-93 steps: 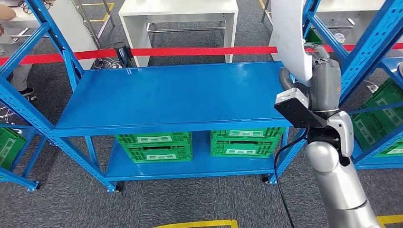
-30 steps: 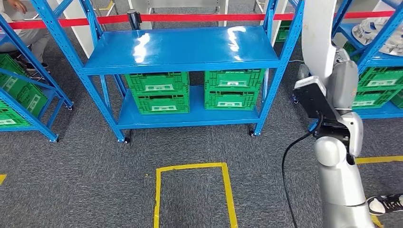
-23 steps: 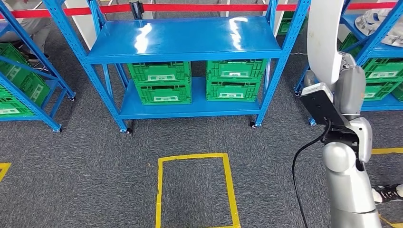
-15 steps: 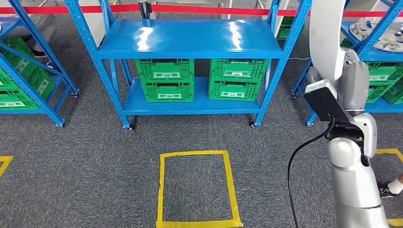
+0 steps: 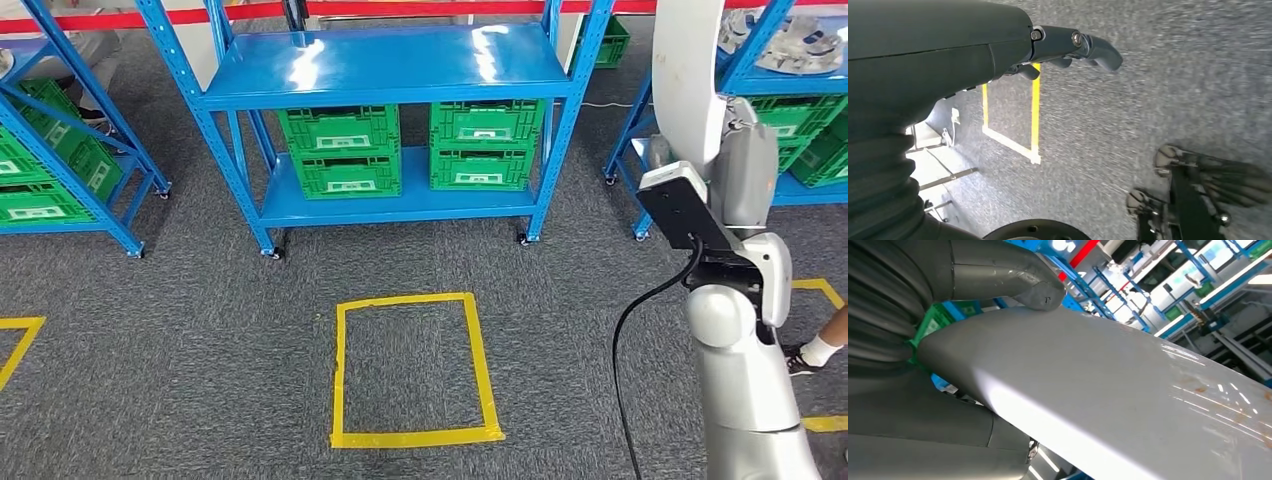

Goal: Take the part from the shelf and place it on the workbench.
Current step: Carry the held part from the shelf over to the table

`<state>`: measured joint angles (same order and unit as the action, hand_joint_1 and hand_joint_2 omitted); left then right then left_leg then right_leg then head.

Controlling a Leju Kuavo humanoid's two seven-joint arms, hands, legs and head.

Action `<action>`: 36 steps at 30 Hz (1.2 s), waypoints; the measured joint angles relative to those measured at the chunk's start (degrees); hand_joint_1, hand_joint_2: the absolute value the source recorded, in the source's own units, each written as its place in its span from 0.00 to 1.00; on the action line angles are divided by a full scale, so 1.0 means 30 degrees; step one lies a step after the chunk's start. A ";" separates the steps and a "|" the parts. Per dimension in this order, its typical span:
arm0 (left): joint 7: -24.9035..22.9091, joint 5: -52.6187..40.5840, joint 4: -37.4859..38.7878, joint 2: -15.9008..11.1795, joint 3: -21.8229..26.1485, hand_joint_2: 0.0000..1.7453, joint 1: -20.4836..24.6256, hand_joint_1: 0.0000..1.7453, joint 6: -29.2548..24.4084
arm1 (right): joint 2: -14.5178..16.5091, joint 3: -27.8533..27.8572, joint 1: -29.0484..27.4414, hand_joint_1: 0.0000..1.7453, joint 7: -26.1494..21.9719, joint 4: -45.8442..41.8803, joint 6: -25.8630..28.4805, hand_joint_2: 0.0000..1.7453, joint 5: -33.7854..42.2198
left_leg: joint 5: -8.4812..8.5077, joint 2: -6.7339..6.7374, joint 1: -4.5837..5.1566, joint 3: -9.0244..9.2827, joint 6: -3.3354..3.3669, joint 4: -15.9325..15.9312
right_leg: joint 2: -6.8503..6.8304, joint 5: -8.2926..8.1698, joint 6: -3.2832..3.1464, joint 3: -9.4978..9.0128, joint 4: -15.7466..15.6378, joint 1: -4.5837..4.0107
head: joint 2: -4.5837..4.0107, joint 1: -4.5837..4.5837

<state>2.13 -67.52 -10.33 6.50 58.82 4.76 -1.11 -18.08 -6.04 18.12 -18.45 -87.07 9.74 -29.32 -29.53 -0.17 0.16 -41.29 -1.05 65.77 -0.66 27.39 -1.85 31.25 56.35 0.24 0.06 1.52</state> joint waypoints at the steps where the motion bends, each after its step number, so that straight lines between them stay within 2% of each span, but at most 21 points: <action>1: -0.0037 -0.0002 0.0009 -0.0006 0.0000 1.00 0.0007 0.00 0.0000 | 0.0080 -0.0058 0.0013 1.00 0.0042 0.0007 0.0000 1.00 -0.0080 | -0.0791 0.0001 -0.0047 -0.0206 -0.0095 0.1264 | -0.0002 -0.0259 0.0008 0.0294 0.0015 0.0008 | 0.0000 0.0002; 2: -0.0051 0.0002 0.0011 -0.0020 0.0000 1.00 0.0021 0.00 0.0000 | 0.0151 -0.0128 0.0020 1.00 0.0104 0.0018 -0.0003 1.00 -0.0146 | -0.1128 0.0005 -0.0089 -0.0278 -0.0172 0.2325 | -0.0008 -0.0517 0.0036 0.0614 0.0045 0.0014 | 0.0002 0.0004; 4: -0.0044 0.0007 0.0009 -0.0047 0.0000 1.00 0.0049 0.00 0.0000 | 0.0246 -0.0248 0.0046 1.00 0.0221 0.0047 -0.0027 1.00 -0.0212 | -0.0541 0.0010 -0.0143 0.0315 -0.0261 0.2901 | -0.0035 -0.0994 0.0144 0.1287 0.0159 0.0047 | 0.0002 0.0004; 6: -0.0020 0.0007 0.0006 -0.0055 0.0000 1.00 0.0086 0.00 0.0000 | 0.0292 -0.0304 0.0135 1.00 0.0262 0.0089 -0.0069 1.00 -0.0232 | 0.0120 0.0009 -0.0184 0.2053 -0.0273 0.1059 | -0.0063 -0.1375 0.0304 0.1946 0.0371 0.0086 | 0.0002 0.0000; 8: 0.0040 0.0056 0.0004 -0.0060 0.0002 1.00 0.0148 0.00 0.0000 | 0.0347 -0.0341 0.0359 1.00 0.0242 0.0176 -0.0138 1.00 -0.0237 | -0.0351 -0.0030 -0.0138 0.3852 -0.0113 -0.1518 | -0.0089 -0.1707 0.0513 0.2375 0.0589 0.0086 | 0.0002 -0.0009; 10: 0.0142 0.0158 0.0008 -0.0064 0.0022 1.00 0.0184 0.00 0.0000 | 0.0447 -0.0423 0.0610 1.00 0.0211 0.0335 -0.0244 1.00 -0.0248 | -0.0751 -0.0058 -0.0025 0.4378 0.0192 -0.2635 | -0.0105 -0.2067 0.0737 0.2519 0.0601 0.0090 | 0.0002 -0.0007; 12: 0.0228 0.0270 0.0026 -0.0053 0.0078 1.00 0.0138 0.00 0.0000 | 0.0556 -0.0543 0.0714 1.00 0.0206 0.0561 -0.0326 1.00 -0.0263 | -0.0463 0.0003 -0.0044 0.4152 0.0536 -0.2668 | -0.0070 -0.2069 0.0957 0.2622 0.0669 0.0150 | 0.0002 -0.0005; 13: 0.0248 0.0315 0.0031 -0.0058 0.0111 1.00 0.0105 0.00 0.0000 | 0.0591 -0.0591 0.0752 1.00 0.0208 0.0673 -0.0342 1.00 -0.0268 | -0.0270 0.0043 -0.0071 0.4025 0.0690 -0.2687 | -0.0035 -0.1588 0.1057 0.2775 0.1046 0.0184 | 0.0002 -0.0011; 16: 0.0297 0.0369 0.0033 -0.0098 0.0218 1.00 0.0078 0.00 0.0000 | 0.0667 -0.0739 0.1031 1.00 0.0209 0.0960 -0.0295 1.00 -0.0361 | 0.0423 0.0132 -0.0092 0.3289 0.0910 -0.2665 | 0.0039 0.1197 0.1268 0.3689 0.4298 0.0234 | 0.0002 -0.0009; 17: 0.0308 0.0371 0.0035 -0.0104 0.0249 1.00 0.0078 0.00 0.0000 | 0.0691 -0.0789 0.1094 1.00 0.0222 0.1031 -0.0260 1.00 -0.0410 | 0.0670 0.0144 -0.0088 0.2958 0.0917 -0.2636 | 0.0042 0.1709 0.1300 0.3861 0.5439 0.0240 | 0.0002 -0.0009; 19: 0.0317 0.0371 0.0040 -0.0106 0.0281 1.00 0.0062 0.00 0.0000 | 0.0724 -0.0845 0.1086 1.00 0.0249 0.1115 -0.0177 1.00 -0.0476 | 0.1116 0.0147 -0.0098 0.2296 0.0876 -0.2549 | 0.0048 0.1387 0.1296 0.3385 0.6106 0.0245 | 0.0002 -0.0011; 21: 0.0344 0.0369 0.0048 -0.0107 0.0291 1.00 0.0045 0.00 0.0000 | 0.0736 -0.0865 0.1055 1.00 0.0264 0.1129 -0.0062 1.00 -0.0503 | 0.1470 0.0134 -0.0122 0.1730 0.0750 -0.2398 | 0.0050 0.0626 0.1228 0.1662 0.4235 0.0250 | 0.0002 -0.0011; 23: 0.0439 0.0364 0.0049 -0.0122 0.0297 1.00 0.0051 0.00 0.0000 | 0.0736 -0.0867 0.1012 1.00 0.0262 0.1086 0.0026 1.00 -0.0521 | 0.1766 0.0111 -0.0089 0.1381 0.0531 -0.2267 | 0.0085 0.0849 0.1050 -0.0136 0.1650 0.0167 | 0.0002 0.0000; 25: 0.0533 0.0359 0.0049 -0.0153 0.0299 1.00 0.0056 0.00 0.0000 | 0.0734 -0.0864 0.0931 1.00 0.0262 0.1047 0.0073 1.00 -0.0527 | 0.2075 0.0110 -0.0062 0.1267 0.0281 -0.2287 | 0.0133 0.1190 0.0797 -0.0682 0.0588 0.0052 | 0.0002 0.0007; 27: 0.0568 0.0353 0.0055 -0.0215 0.0302 1.00 0.0047 0.00 0.0000 | 0.0734 -0.0858 0.0860 1.00 0.0264 0.1042 0.0098 1.00 -0.0530 | 0.2160 0.0096 -0.0088 0.1136 0.0042 -0.2278 | 0.0097 0.0912 0.0501 -0.0406 0.0548 0.0078 | 0.0002 0.0009; 28: 0.0575 0.0351 0.0062 -0.0235 0.0304 1.00 0.0046 0.00 0.0000 | 0.0736 -0.0858 0.0841 1.00 0.0264 0.1042 0.0098 1.00 -0.0545 | 0.1766 0.0081 -0.0104 0.0964 -0.0066 -0.1980 | 0.0066 0.0720 0.0333 -0.0237 0.0527 0.0100 | 0.0002 0.0018; 31: 0.0574 0.0347 0.0082 -0.0242 0.0304 1.00 0.0088 0.00 0.0000 | 0.0738 -0.0858 0.0822 1.00 0.0282 0.1040 0.0135 1.00 -0.0652 | -0.0885 0.0063 -0.0144 0.0155 -0.0298 0.0912 | 0.0028 0.0089 0.0025 0.0438 0.0509 0.0086 | 0.0002 0.0051; 32: 0.0572 0.0347 0.0084 -0.0242 0.0304 1.00 0.0109 0.00 0.0000 | 0.0744 -0.0858 0.0796 1.00 0.0311 0.1040 0.0162 1.00 -0.0696 | -0.1464 0.0063 -0.0146 -0.0008 -0.0330 0.2054 | 0.0031 -0.0133 0.0004 0.0705 0.0519 0.0046 | 0.0002 0.0055; 33: 0.0554 0.0347 0.0084 -0.0244 0.0304 1.00 0.0130 0.00 0.0000 | 0.0749 -0.0858 0.0753 1.00 0.0361 0.1040 0.0197 1.00 -0.0738 | -0.1592 0.0063 -0.0140 0.0027 -0.0320 0.2809 | 0.0032 -0.0354 -0.0004 0.0982 0.0529 0.0000 | 0.0002 0.0057; 34: 0.0530 0.0348 0.0084 -0.0244 0.0304 1.00 0.0146 0.00 0.0000 | 0.0756 -0.0860 0.0704 1.00 0.0422 0.1040 0.0224 1.00 -0.0771 | -0.1303 0.0062 -0.0127 0.0326 -0.0270 0.2984 | 0.0033 -0.0574 0.0001 0.1265 0.0543 -0.0053 | 0.0002 0.0055; 36: 0.0464 0.0364 0.0082 -0.0242 0.0306 1.00 0.0182 0.00 0.0000 | 0.0771 -0.0861 0.0647 1.00 0.0515 0.1040 0.0250 1.00 -0.0807 | -0.0356 0.0052 -0.0046 0.1842 -0.0015 0.1451 | 0.0035 -0.1009 0.0029 0.1786 0.0569 -0.0152 | 0.0002 0.0053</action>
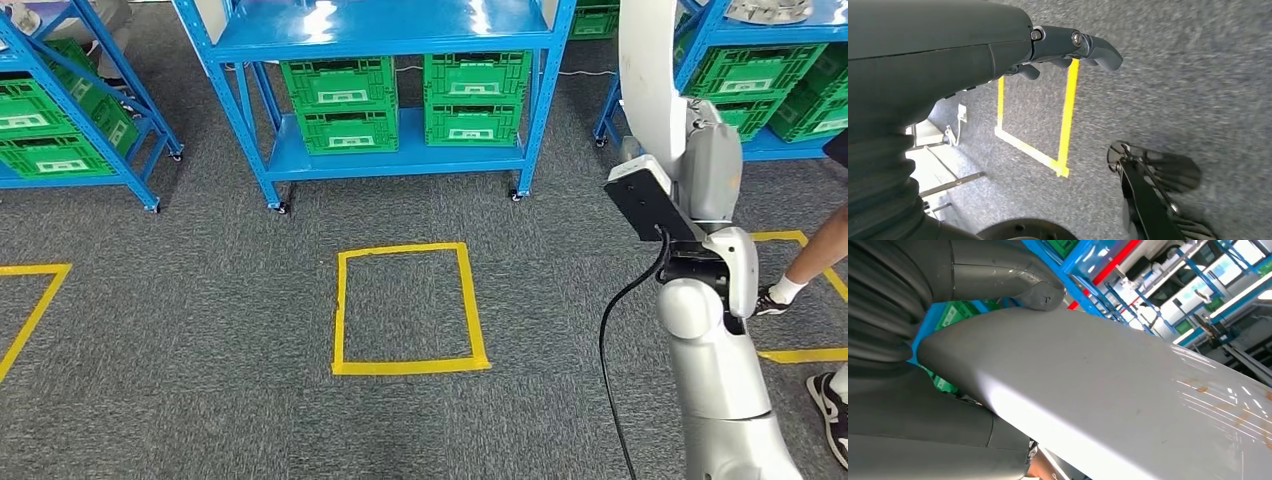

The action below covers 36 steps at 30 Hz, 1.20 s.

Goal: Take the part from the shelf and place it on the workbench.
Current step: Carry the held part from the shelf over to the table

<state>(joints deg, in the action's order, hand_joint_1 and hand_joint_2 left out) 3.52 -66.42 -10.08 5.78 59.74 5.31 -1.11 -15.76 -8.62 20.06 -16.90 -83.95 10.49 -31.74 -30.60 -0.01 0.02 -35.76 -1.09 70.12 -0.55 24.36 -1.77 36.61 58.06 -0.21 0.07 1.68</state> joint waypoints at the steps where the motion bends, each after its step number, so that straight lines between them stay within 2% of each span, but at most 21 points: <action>1: -0.0027 0.0029 -0.0009 -0.0015 0.0000 1.00 0.0029 0.00 0.0000 | 0.0005 0.0000 0.0012 1.00 0.0015 0.0000 -0.0011 1.00 0.0000 | 0.0108 -0.0001 0.0080 0.1107 0.0188 -0.1438 | 0.0000 -0.0177 0.0039 0.0202 0.0016 -0.0060 | 0.0000 -0.0002; 2: -0.0020 0.0067 -0.0015 -0.0025 0.0004 1.00 0.0069 0.00 0.0002 | 0.0011 0.0002 0.0048 1.00 -0.0001 0.0005 -0.0040 1.00 0.0005 | -0.0008 0.0001 0.0149 0.2044 0.0329 -0.2766 | -0.0012 -0.0340 0.0104 0.0337 0.0020 -0.0084 | 0.0000 -0.0009; 4: 0.0155 0.0186 -0.0024 -0.0044 0.0029 1.00 0.0137 0.00 0.0005 | 0.0014 0.0000 0.0183 1.00 -0.0124 0.0055 -0.0144 1.00 0.0087 | -0.0429 0.0008 0.0279 0.2906 0.0544 -0.4330 | -0.0055 -0.0618 0.0328 0.0444 -0.0024 -0.0041 | 0.0000 -0.0011; 7: 0.0490 0.0315 -0.0011 -0.0014 0.0093 1.00 0.0123 0.00 0.0005 | 0.0016 -0.0004 0.0502 1.00 -0.0326 0.0255 -0.0257 1.00 0.0319 | -0.0051 0.0054 0.0250 0.2664 0.0880 -0.4645 | -0.0027 -0.0779 0.0724 0.0563 -0.0014 0.0079 | 0.0000 0.0018; 9: 0.0554 0.0344 -0.0011 -0.0011 0.0118 1.00 0.0101 0.00 0.0002 | 0.0016 -0.0004 0.0815 1.00 -0.0344 0.0459 -0.0279 1.00 0.0379 | 0.0387 0.0122 0.0128 0.2432 0.1034 -0.4737 | 0.0081 0.0327 0.0958 0.1139 0.1362 0.0137 | 0.0000 0.0002; 11: 0.0605 0.0364 -0.0015 -0.0017 0.0131 1.00 0.0092 0.00 0.0000 | 0.0016 -0.0006 0.1013 1.00 -0.0335 0.0690 -0.0297 1.00 0.0408 | 0.0727 0.0222 0.0107 0.2050 0.1082 -0.4680 | 0.0135 0.1986 0.1202 0.1977 0.3936 0.0260 | -0.0002 -0.0016; 12: 0.0639 0.0377 -0.0009 -0.0007 0.0137 1.00 0.0081 0.00 0.0000 | 0.0016 -0.0008 0.1030 1.00 -0.0324 0.0792 -0.0304 1.00 0.0446 | 0.0859 0.0283 0.0095 0.1834 0.1070 -0.4624 | 0.0132 0.2457 0.1302 0.2179 0.4893 0.0327 | -0.0002 -0.0016; 13: 0.0683 0.0384 -0.0002 0.0005 0.0142 1.00 0.0066 0.00 0.0002 | 0.0015 -0.0009 0.1030 1.00 -0.0317 0.0881 -0.0311 1.00 0.0497 | 0.0958 0.0367 0.0076 0.1629 0.1047 -0.4533 | 0.0126 0.2567 0.1380 0.2045 0.5187 0.0379 | -0.0002 -0.0016; 14: 0.0723 0.0377 0.0004 0.0014 0.0149 1.00 0.0051 0.00 0.0002 | 0.0013 -0.0011 0.1032 1.00 -0.0315 0.0943 -0.0317 1.00 0.0572 | 0.1015 0.0457 0.0045 0.1444 0.1017 -0.4418 | 0.0091 0.2348 0.1433 0.1523 0.4699 0.0421 | 0.0000 -0.0016; 16: 0.0774 0.0344 0.0005 0.0020 0.0162 1.00 0.0040 0.00 0.0002 | -0.0002 -0.0011 0.1031 1.00 -0.0344 0.1002 -0.0304 1.00 0.0723 | 0.1034 0.0691 -0.0001 0.1150 0.0893 -0.4120 | -0.0318 0.1623 0.1447 -0.0262 0.2135 0.0435 | 0.0000 -0.0016; 18: 0.0783 0.0328 0.0005 0.0009 0.0177 1.00 0.0040 0.00 0.0002 | -0.0020 -0.0008 0.1003 1.00 -0.0463 0.1045 -0.0268 1.00 0.0827 | 0.1000 0.0901 0.0033 0.1003 0.0662 -0.3887 | -0.0720 0.1241 0.1250 -0.1329 0.0286 0.0355 | 0.0000 -0.0020; 21: 0.0745 0.0333 0.0005 0.0004 0.0213 1.00 0.0058 0.00 0.0002 | -0.0033 -0.0004 0.0979 1.00 -0.0635 0.1120 -0.0228 1.00 0.0909 | 0.1038 0.1254 0.0056 0.0973 0.0277 -0.3885 | -0.0374 0.1047 0.0805 -0.1227 0.0079 0.0291 | 0.0000 -0.0029; 23: 0.0730 0.0337 0.0009 0.0009 0.0231 1.00 0.0074 0.00 0.0004 | -0.0033 -0.0004 0.1039 1.00 -0.0641 0.1168 -0.0233 1.00 0.0951 | 0.0613 0.0951 0.0016 0.0714 0.0048 -0.3367 | -0.0102 0.0831 0.0515 -0.1125 -0.0024 0.0380 | 0.0000 -0.0029; 26: 0.0645 0.0332 0.0029 0.0022 0.0240 1.00 0.0050 0.00 0.0002 | -0.0016 -0.0004 0.1228 1.00 -0.0616 0.1329 -0.0335 1.00 0.0978 | -0.1268 0.0165 -0.0049 -0.0674 -0.0112 -0.0086 | 0.0305 0.0588 0.0279 -0.0878 -0.0071 0.0423 | 0.0000 -0.0029; 28: 0.0404 0.0302 0.0031 0.0020 0.0240 1.00 0.0019 0.00 0.0002 | -0.0013 -0.0009 0.1325 1.00 -0.0581 0.1545 -0.0514 1.00 0.0978 | -0.1796 0.0073 -0.0060 -0.1278 -0.0120 0.1501 | 0.0663 0.0445 0.0300 -0.0706 -0.0062 0.0413 | 0.0000 -0.0029; 29: 0.0262 0.0279 0.0031 0.0020 0.0240 1.00 0.0011 0.00 0.0002 | -0.0013 -0.0013 0.1367 1.00 -0.0570 0.1654 -0.0594 1.00 0.0980 | -0.1524 0.0041 -0.0071 -0.1082 -0.0099 0.1263 | 0.0858 0.0376 0.0347 -0.0643 -0.0054 0.0417 | 0.0000 -0.0027; 30: 0.0147 0.0251 0.0031 0.0020 0.0240 1.00 0.0009 0.00 0.0004 | -0.0013 -0.0019 0.1412 1.00 -0.0565 0.1736 -0.0638 1.00 0.0982 | -0.0985 -0.0064 -0.0092 -0.0538 -0.0062 0.0310 | 0.1046 0.0315 0.0406 -0.0596 -0.0039 0.0425 | 0.0000 -0.0027; 31: 0.0084 0.0211 0.0031 0.0020 0.0240 1.00 0.0008 0.00 0.0004 | -0.0013 -0.0022 0.1479 1.00 -0.0550 0.1794 -0.0652 1.00 0.0984 | -0.0385 -0.0404 -0.0132 0.0211 -0.0014 -0.1058 | 0.1228 0.0262 0.0475 -0.0545 -0.0007 0.0439 | 0.0000 -0.0027; 33: 0.0040 0.0140 0.0033 0.0024 0.0240 1.00 0.0004 0.00 0.0005 | -0.0013 -0.0037 0.1696 1.00 -0.0483 0.1851 -0.0656 1.00 0.0991 | 0.0285 -0.1112 -0.0188 0.1348 0.0064 -0.3234 | 0.1585 0.0169 0.0680 -0.0368 0.0115 0.0399 | 0.0000 -0.0034; 34: 0.0035 0.0109 0.0035 0.0029 0.0240 1.00 0.0001 0.00 0.0005 | -0.0013 -0.0053 0.1803 1.00 -0.0430 0.1860 -0.0661 1.00 0.0995 | 0.0362 -0.1304 -0.0180 0.1568 0.0125 -0.3691 | 0.1762 0.0100 0.0813 -0.0267 0.0140 0.0400 | 0.0000 -0.0038; 36: 0.0011 0.0071 0.0040 0.0058 0.0244 1.00 -0.0005 0.00 0.0004 | -0.0025 -0.0086 0.1899 1.00 -0.0306 0.1865 -0.0678 1.00 0.1002 | 0.0437 -0.1002 -0.0140 0.1553 0.0337 -0.3771 | 0.2128 -0.0090 0.1113 -0.0116 0.0070 0.0448 | 0.0000 -0.0042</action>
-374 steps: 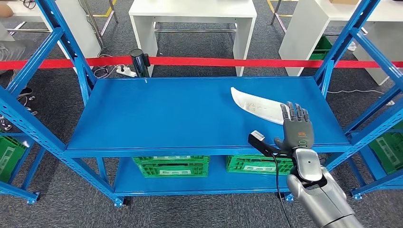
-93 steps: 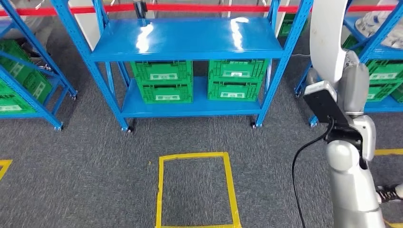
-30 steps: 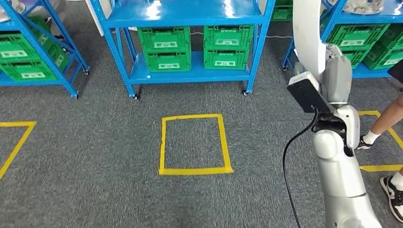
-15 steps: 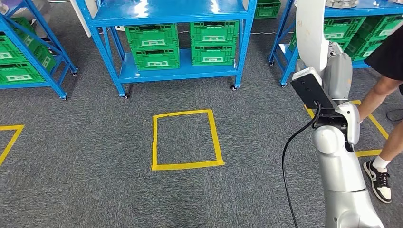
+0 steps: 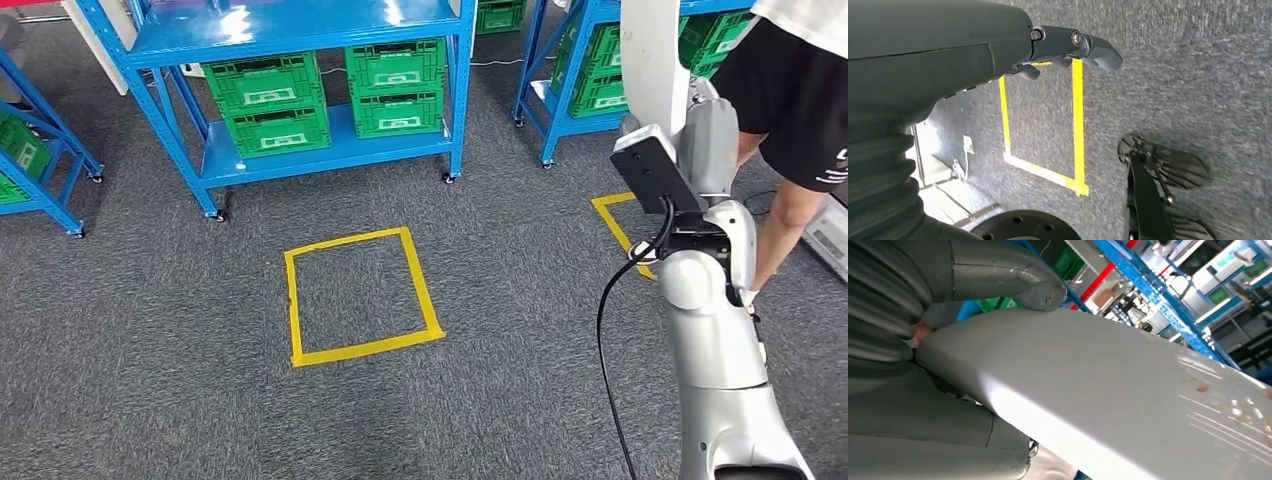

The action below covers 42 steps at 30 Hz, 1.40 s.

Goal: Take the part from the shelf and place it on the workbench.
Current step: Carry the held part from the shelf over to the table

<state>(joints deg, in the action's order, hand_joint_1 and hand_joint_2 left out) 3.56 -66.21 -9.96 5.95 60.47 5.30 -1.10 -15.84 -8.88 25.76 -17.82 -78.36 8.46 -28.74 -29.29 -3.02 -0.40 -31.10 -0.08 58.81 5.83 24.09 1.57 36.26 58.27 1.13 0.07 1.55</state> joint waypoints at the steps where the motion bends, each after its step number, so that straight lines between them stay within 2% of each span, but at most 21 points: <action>1: -0.0013 -0.0026 -0.0002 0.0016 0.0002 1.00 0.0007 0.00 -0.0002 | -0.0015 -0.0011 -0.0003 1.00 0.0040 0.0000 -0.0009 1.00 0.0000 | 0.0083 0.0213 -0.0006 -0.0016 0.0138 -0.0043 | -0.0053 -0.0011 0.0111 0.0063 0.0033 0.0024 | -0.0002 -0.0005; 3: -0.0027 -0.0060 -0.0009 0.0038 0.0004 1.00 0.0006 0.00 -0.0004 | -0.0048 -0.0044 0.0056 1.00 0.0069 0.0004 -0.0027 1.00 -0.0002 | 0.0252 0.0675 -0.0062 -0.0078 0.0394 -0.0162 | -0.0774 0.0625 0.0265 0.0547 0.1004 -0.0009 | -0.0005 -0.0058; 5: -0.0036 -0.0071 -0.0015 0.0028 0.0004 1.00 -0.0037 0.00 -0.0003 | -0.0055 -0.0098 0.0099 1.00 0.0096 0.0011 -0.0055 1.00 -0.0002 | 0.0317 0.1144 -0.0023 -0.0202 0.0512 -0.0159 | -0.1612 0.1973 0.0351 0.1604 0.3437 -0.0042 | -0.0003 -0.0106; 7: -0.0042 -0.0071 -0.0009 0.0031 0.0004 1.00 -0.0090 0.00 -0.0003 | -0.0053 -0.0160 0.0029 1.00 0.0125 0.0051 -0.0102 1.00 -0.0005 | 0.0335 0.1634 0.0018 -0.0326 0.0533 -0.0105 | -0.1809 0.2724 0.0383 0.2352 0.5370 -0.0038 | 0.0000 -0.0108; 9: -0.0042 -0.0071 -0.0005 0.0049 0.0004 1.00 -0.0091 0.00 -0.0002 | -0.0053 -0.0215 0.0005 1.00 0.0131 0.0098 -0.0157 1.00 -0.0016 | 0.0328 0.2132 0.0036 -0.0394 0.0520 -0.0022 | -0.1938 0.2154 0.0314 0.1614 0.4467 -0.0057 | 0.0000 -0.0109; 11: -0.0042 -0.0076 -0.0007 0.0071 0.0004 1.00 -0.0060 0.00 -0.0002 | -0.0055 -0.0253 0.0076 1.00 0.0134 0.0109 -0.0184 1.00 -0.0024 | 0.0283 0.2585 0.0096 -0.0397 0.0445 0.0056 | -0.2626 0.1222 0.0105 -0.0039 0.1765 -0.0181 | 0.0000 -0.0104; 13: -0.0065 -0.0089 -0.0009 0.0082 0.0002 1.00 -0.0041 0.00 -0.0003 | -0.0057 -0.0282 0.0158 1.00 0.0138 0.0109 -0.0195 1.00 -0.0024 | 0.0243 0.2958 0.0179 -0.0373 0.0274 0.0082 | -0.3179 0.0887 -0.0161 -0.0819 0.0243 -0.0338 | 0.0000 -0.0100; 16: -0.0204 -0.0109 -0.0018 0.0086 0.0000 1.00 -0.0004 0.00 -0.0004 | -0.0062 -0.0304 0.0164 1.00 0.0173 0.0107 -0.0210 1.00 -0.0035 | 0.0212 0.3357 0.0196 -0.0303 -0.0073 0.0021 | -0.2684 0.0743 -0.0505 -0.0703 0.0010 -0.0332 | 0.0000 -0.0098; 18: -0.0248 -0.0098 -0.0027 0.0088 -0.0002 1.00 0.0020 0.00 0.0000 | -0.0053 -0.0315 0.0165 1.00 0.0200 0.0100 -0.0149 1.00 -0.0124 | -0.0308 0.2521 0.0149 -0.0609 -0.0317 0.0715 | -0.2300 0.0555 -0.0733 -0.0680 -0.0138 -0.0180 | 0.0000 -0.0090; 20: -0.0239 -0.0027 -0.0026 0.0095 -0.0002 1.00 -0.0042 0.00 0.0004 | -0.0006 -0.0366 0.0080 1.00 0.0213 0.0087 -0.0036 1.00 -0.0260 | -0.1506 0.1370 0.0084 -0.1589 -0.0478 0.2891 | -0.1931 0.0451 -0.0862 -0.0616 -0.0182 -0.0115 | 0.0000 -0.0080; 22: -0.0231 0.0037 -0.0020 0.0095 0.0004 1.00 -0.0176 0.00 0.0004 | 0.0040 -0.0434 -0.0215 1.00 0.0209 0.0045 0.0058 1.00 -0.0346 | -0.2317 0.1072 0.0071 -0.2588 -0.0521 0.5077 | -0.1467 0.0403 -0.0886 -0.0541 -0.0171 -0.0125 | -0.0002 -0.0080; 23: -0.0235 0.0046 -0.0016 0.0095 0.0007 1.00 -0.0241 0.00 0.0004 | 0.0047 -0.0452 -0.0388 1.00 0.0202 0.0014 0.0088 1.00 -0.0366 | -0.2203 0.1043 0.0069 -0.2703 -0.0515 0.5326 | -0.1217 0.0381 -0.0872 -0.0522 -0.0157 -0.0126 | -0.0002 -0.0080; 25: -0.0273 0.0044 -0.0011 0.0099 0.0013 1.00 -0.0310 0.00 0.0002 | 0.0049 -0.0461 -0.0609 1.00 0.0180 -0.0031 0.0120 1.00 -0.0373 | -0.0993 0.0788 0.0035 -0.1828 -0.0448 0.3533 | -0.0714 0.0342 -0.0808 -0.0508 -0.0099 -0.0109 | -0.0002 -0.0080; 28: -0.0312 0.0033 -0.0002 0.0113 0.0011 1.00 -0.0323 0.00 -0.0003 | 0.0020 -0.0468 -0.0645 1.00 0.0087 -0.0044 0.0122 1.00 -0.0353 | 0.0104 -0.0375 -0.0056 -0.0273 -0.0253 0.0286 | -0.0024 0.0273 -0.0535 -0.0328 0.0031 -0.0121 | 0.0000 -0.0091; 31: -0.0333 0.0013 0.0011 0.0177 0.0015 1.00 -0.0302 0.00 -0.0002 | -0.0201 -0.0483 -0.0832 1.00 -0.0037 -0.0055 0.0120 1.00 -0.0248 | 0.0192 -0.0008 -0.0003 -0.0139 0.0111 -0.0032 | 0.0519 0.0071 -0.0099 -0.0101 -0.0021 -0.0011 | 0.0000 -0.0095; 33: -0.0341 -0.0002 0.0016 0.0228 0.0018 1.00 -0.0305 0.00 -0.0004 | -0.0440 -0.0479 -0.1152 1.00 -0.0121 -0.0093 0.0220 1.00 -0.0189 | 0.0348 0.0472 -0.0045 -0.0112 0.0396 -0.0198 | -0.0112 0.0414 0.0077 0.0225 0.0529 -0.0044 | 0.0000 -0.0140; 35: -0.0344 -0.0038 0.0024 0.0244 0.0018 1.00 -0.0358 0.00 -0.0002 | -0.0545 -0.0483 -0.1554 1.00 -0.0217 -0.0191 0.0379 1.00 -0.0155 | 0.0408 0.0951 -0.0046 -0.0152 0.0545 -0.0259 | -0.1255 0.1536 0.0183 0.1182 0.2529 -0.0110 | 0.0000 -0.0188; 37: -0.0401 -0.0086 0.0038 0.0254 0.0018 1.00 -0.0434 0.00 -0.0002 | -0.0559 -0.0488 -0.2152 1.00 -0.0279 -0.0293 0.0501 1.00 -0.0120 | 0.0388 0.1455 -0.0014 -0.0239 0.0583 -0.0203 | -0.1722 0.2484 0.0272 0.2230 0.4820 -0.0079 | 0.0000 -0.0193; 38: -0.0461 -0.0104 0.0046 0.0266 0.0018 1.00 -0.0452 0.00 -0.0002 | -0.0567 -0.0486 -0.2459 1.00 -0.0307 -0.0332 0.0536 1.00 -0.0106 | 0.0372 0.1709 -0.0009 -0.0276 0.0581 -0.0166 | -0.1798 0.2514 0.0290 0.2364 0.5208 -0.0066 | 0.0000 -0.0197; 39: -0.0532 -0.0113 0.0051 0.0284 0.0018 1.00 -0.0448 0.00 0.0000 | -0.0574 -0.0486 -0.2701 1.00 -0.0323 -0.0368 0.0556 1.00 -0.0095 | 0.0349 0.1968 -0.0008 -0.0306 0.0560 -0.0121 | -0.1881 0.2216 0.0287 0.2085 0.4806 -0.0057 | 0.0000 -0.0197; 42: -0.0736 -0.0055 0.0046 0.0334 0.0018 1.00 -0.0357 0.00 0.0000 | -0.0574 -0.0490 -0.2893 1.00 -0.0334 -0.0572 0.0488 1.00 -0.0073 | 0.0223 0.2649 0.0032 -0.0316 0.0391 0.0044 | -0.2844 0.0940 0.0127 0.0018 0.1185 -0.0121 | 0.0000 -0.0191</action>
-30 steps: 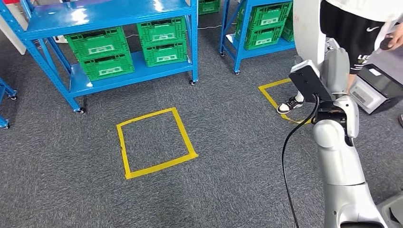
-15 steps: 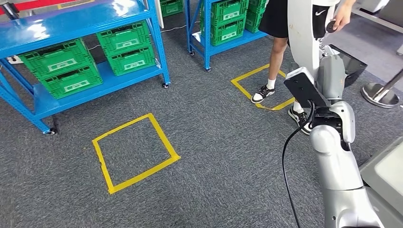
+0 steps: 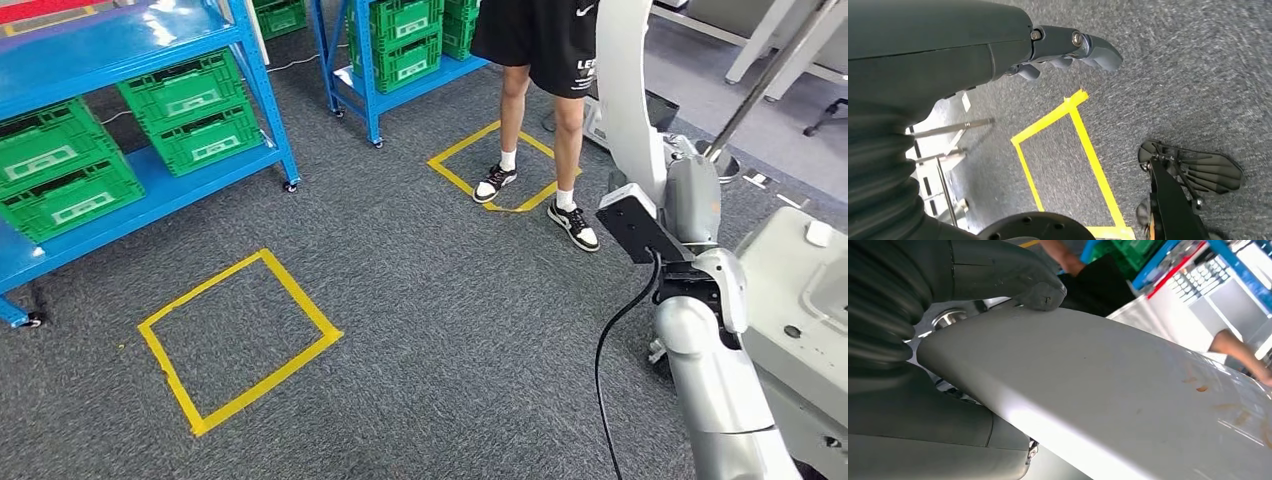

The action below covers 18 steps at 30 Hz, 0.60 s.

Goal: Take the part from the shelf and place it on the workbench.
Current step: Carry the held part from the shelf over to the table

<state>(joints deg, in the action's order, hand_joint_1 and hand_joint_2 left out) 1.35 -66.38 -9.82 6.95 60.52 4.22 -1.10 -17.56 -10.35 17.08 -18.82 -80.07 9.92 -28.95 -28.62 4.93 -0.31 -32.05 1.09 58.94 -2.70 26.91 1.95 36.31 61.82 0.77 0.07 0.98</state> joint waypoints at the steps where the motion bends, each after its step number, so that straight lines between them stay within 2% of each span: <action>1: -0.0033 0.0038 -0.0007 0.0000 0.0000 1.00 0.0025 0.00 0.0000 | 0.0004 -0.0002 0.0014 1.00 0.0011 -0.0060 -0.0043 1.00 0.0004 | -0.0032 0.0124 0.0026 0.0010 -0.0049 0.0033 | -0.0352 -0.0129 -0.0064 -0.0386 -0.0687 -0.0039 | 0.0000 0.0003; 2: -0.0047 0.0072 -0.0014 -0.0004 0.0000 1.00 0.0042 0.00 0.0002 | 0.0007 -0.0004 0.0026 1.00 0.0021 -0.0093 -0.0079 1.00 0.0006 | -0.0049 0.0192 0.0053 0.0021 -0.0079 0.0046 | -0.0595 -0.0105 -0.0118 -0.0492 -0.0914 -0.0074 | 0.0000 0.0007; 8: -0.0058 0.0104 -0.0025 -0.0002 0.0000 1.00 0.0046 0.00 0.0002 | 0.0020 -0.0018 0.0039 1.00 0.0072 -0.0129 -0.0127 1.00 0.0009 | -0.0083 0.0250 0.0100 -0.0009 -0.0126 0.0027 | -0.0655 -0.0124 -0.0136 -0.0550 -0.0880 -0.0112 | 0.0000 0.0011; 10: -0.0045 0.0166 -0.0037 -0.0006 0.0011 1.00 0.0076 0.00 0.0002 | 0.0049 -0.0100 0.0066 1.00 0.0285 -0.0344 -0.0233 1.00 -0.0020 | -0.0152 0.0396 0.0111 -0.0002 -0.0269 0.0010 | -0.0510 -0.0175 -0.0229 -0.0575 -0.0961 -0.0138 | 0.0000 0.0011; 12: 0.0024 0.0312 -0.0055 -0.0015 0.0036 1.00 0.0131 0.00 0.0002 | 0.0075 -0.0275 -0.0041 1.00 0.0758 -0.0880 -0.0361 1.00 -0.0113 | -0.0208 0.0775 0.0104 0.0185 -0.0479 -0.0053 | -0.0089 -0.0236 -0.0443 -0.0524 -0.1030 -0.0148 | 0.0000 0.0013; 14: 0.0002 0.0423 -0.0075 -0.0067 0.0160 1.00 -0.0058 0.00 0.0002 | -0.0123 -0.0439 -0.0591 1.00 0.1133 -0.1863 -0.0381 1.00 0.0291 | -0.1655 -0.0271 0.0036 -0.0995 -0.0768 0.2794 | 0.0827 -0.0379 -0.0771 -0.0442 -0.1116 -0.0070 | 0.0000 0.0009; 16: -0.0073 0.0412 -0.0084 -0.0131 0.0284 1.00 -0.0330 0.00 0.0002 | -0.0440 -0.0499 -0.1153 1.00 0.1139 -0.2550 -0.0312 1.00 0.0868 | -0.2549 -0.1622 -0.0036 -0.2098 -0.0902 0.5145 | 0.1772 -0.0495 -0.0968 -0.0396 -0.1154 0.0001 | 0.0000 0.0009; 17: -0.0051 0.0385 -0.0084 -0.0139 0.0295 1.00 -0.0368 0.00 0.0000 | -0.0559 -0.0499 -0.1268 1.00 0.1079 -0.2632 -0.0263 1.00 0.0958 | -0.1931 -0.1716 -0.0035 -0.1718 -0.0834 0.4296 | 0.2043 -0.0504 -0.0954 -0.0393 -0.1129 -0.0001 | 0.0000 0.0009; 18: 0.0013 0.0359 -0.0086 -0.0151 0.0299 1.00 -0.0383 0.00 -0.0002 | -0.0667 -0.0499 -0.1360 1.00 0.1042 -0.2749 -0.0206 1.00 0.1020 | -0.1197 -0.2038 -0.0035 -0.1095 -0.0734 0.2944 | 0.2301 -0.0515 -0.0929 -0.0384 -0.1102 0.0016 | 0.0000 0.0009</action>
<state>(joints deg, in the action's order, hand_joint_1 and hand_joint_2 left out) 1.39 -65.30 -10.08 6.50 61.42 3.08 -1.11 -19.56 -11.85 13.00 -15.69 -88.32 9.31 -25.89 -32.21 -1.18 -0.41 -35.34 -1.11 67.77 4.20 25.37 -0.83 35.16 58.52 0.82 0.07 1.01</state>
